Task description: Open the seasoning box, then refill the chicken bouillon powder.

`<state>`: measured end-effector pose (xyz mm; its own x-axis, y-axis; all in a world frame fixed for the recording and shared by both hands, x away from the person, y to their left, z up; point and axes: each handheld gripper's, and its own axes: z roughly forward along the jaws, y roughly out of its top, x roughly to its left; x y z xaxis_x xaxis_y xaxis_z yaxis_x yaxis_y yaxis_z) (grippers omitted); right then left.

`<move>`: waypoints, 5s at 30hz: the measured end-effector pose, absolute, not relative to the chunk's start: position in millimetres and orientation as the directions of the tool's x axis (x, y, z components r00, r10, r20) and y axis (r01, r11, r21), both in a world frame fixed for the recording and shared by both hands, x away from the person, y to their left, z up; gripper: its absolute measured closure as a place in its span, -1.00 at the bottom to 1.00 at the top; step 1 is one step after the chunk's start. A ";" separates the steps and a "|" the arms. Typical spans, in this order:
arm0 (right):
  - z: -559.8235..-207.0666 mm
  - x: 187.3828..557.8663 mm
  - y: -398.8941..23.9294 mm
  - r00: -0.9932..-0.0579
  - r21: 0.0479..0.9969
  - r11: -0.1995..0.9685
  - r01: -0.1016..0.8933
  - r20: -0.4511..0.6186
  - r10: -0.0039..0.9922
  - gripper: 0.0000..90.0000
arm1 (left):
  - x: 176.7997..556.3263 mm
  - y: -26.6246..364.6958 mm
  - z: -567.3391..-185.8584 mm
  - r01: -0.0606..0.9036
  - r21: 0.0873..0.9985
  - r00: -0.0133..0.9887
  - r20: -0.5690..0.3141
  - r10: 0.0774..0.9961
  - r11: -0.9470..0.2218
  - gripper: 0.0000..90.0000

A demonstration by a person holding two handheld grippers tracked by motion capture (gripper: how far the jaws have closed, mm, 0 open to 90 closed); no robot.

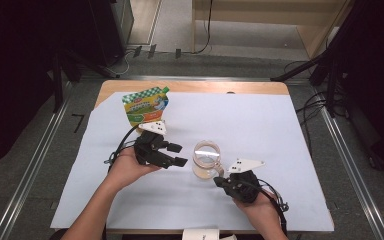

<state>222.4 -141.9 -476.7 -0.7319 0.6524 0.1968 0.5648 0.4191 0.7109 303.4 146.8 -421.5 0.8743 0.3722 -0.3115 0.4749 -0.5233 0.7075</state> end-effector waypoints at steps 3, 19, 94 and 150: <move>-479.0 226.7 -146.0 -0.726 0.705 0.422 0.570 0.192 0.660 1.00 | 303.2 146.2 -421.8 0.473 0.705 0.876 -0.312 0.369 -0.528 -0.10; -478.2 250.9 -175.3 -0.678 0.692 0.404 0.599 0.169 0.715 1.00 | 302.8 144.1 -423.3 0.459 0.713 0.884 -0.304 0.355 -0.530 -0.10; -485.7 298.0 -178.3 -0.617 0.709 0.339 0.619 0.172 0.768 1.00 | 307.6 71.2 -456.8 0.351 0.765 0.915 -0.157 0.372 -0.539 -0.78; -483.9 292.4 -176.9 -0.606 0.714 0.328 0.618 0.168 0.777 1.00 | 308.1 41.7 -404.6 0.306 0.779 0.949 -0.202 0.243 -0.547 0.47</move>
